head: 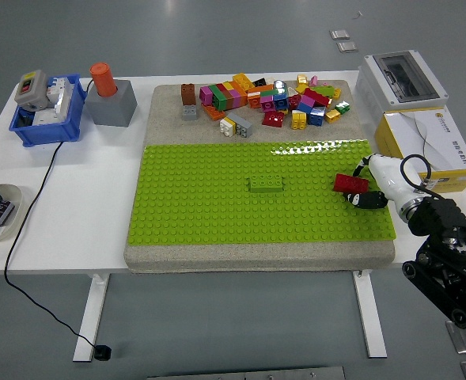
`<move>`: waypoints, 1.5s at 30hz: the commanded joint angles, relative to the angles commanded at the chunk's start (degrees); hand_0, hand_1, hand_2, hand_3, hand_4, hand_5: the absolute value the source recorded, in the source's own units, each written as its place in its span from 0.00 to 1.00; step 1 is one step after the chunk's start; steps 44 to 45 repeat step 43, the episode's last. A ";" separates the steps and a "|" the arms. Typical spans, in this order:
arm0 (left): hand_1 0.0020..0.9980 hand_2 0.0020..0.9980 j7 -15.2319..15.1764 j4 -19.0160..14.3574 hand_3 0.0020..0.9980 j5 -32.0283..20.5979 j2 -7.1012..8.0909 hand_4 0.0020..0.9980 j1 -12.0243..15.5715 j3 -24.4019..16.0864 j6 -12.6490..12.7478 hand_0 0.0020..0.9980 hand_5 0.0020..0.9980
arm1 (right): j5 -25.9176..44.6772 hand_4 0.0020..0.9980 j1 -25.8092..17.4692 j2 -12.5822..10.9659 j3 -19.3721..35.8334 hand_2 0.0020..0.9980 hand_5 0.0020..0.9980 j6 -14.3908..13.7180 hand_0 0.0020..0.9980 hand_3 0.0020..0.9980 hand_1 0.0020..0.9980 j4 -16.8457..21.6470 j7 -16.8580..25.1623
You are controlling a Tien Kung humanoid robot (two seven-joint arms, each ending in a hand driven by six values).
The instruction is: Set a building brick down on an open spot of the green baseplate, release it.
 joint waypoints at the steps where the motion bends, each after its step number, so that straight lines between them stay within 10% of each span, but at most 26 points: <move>1: 0.61 0.60 0.00 0.00 0.70 0.00 0.00 0.70 0.00 0.00 0.00 0.66 0.19 | 0.01 0.79 0.01 0.00 -0.03 0.79 0.37 -0.03 0.73 0.56 0.75 -0.02 0.02; 20: 0.61 0.60 -0.02 0.00 0.70 -0.12 0.08 0.71 -0.02 0.26 -0.03 0.66 0.19 | 0.03 0.76 0.01 0.17 -0.36 0.78 0.36 -0.97 0.73 0.54 0.74 -0.24 0.37; 21: 0.61 0.60 -0.02 0.00 0.70 -0.11 0.08 0.71 -0.02 0.24 -0.03 0.66 0.19 | 0.00 0.63 0.01 0.18 -0.35 0.77 0.29 -1.02 0.72 0.54 0.74 -0.26 0.38; 27: 0.61 0.60 -0.05 0.00 0.70 -0.14 0.02 0.71 -0.04 0.25 -0.05 0.66 0.18 | -0.09 0.54 -0.05 0.22 -0.40 0.77 0.23 -1.13 0.72 0.55 0.74 -0.42 0.43; 45: 0.61 0.60 -0.11 0.00 0.71 -0.29 -0.06 0.71 -0.01 0.34 -0.10 0.66 0.18 | -0.67 0.55 -0.16 0.25 -0.67 0.76 0.22 -1.21 0.72 0.55 0.73 -0.57 0.41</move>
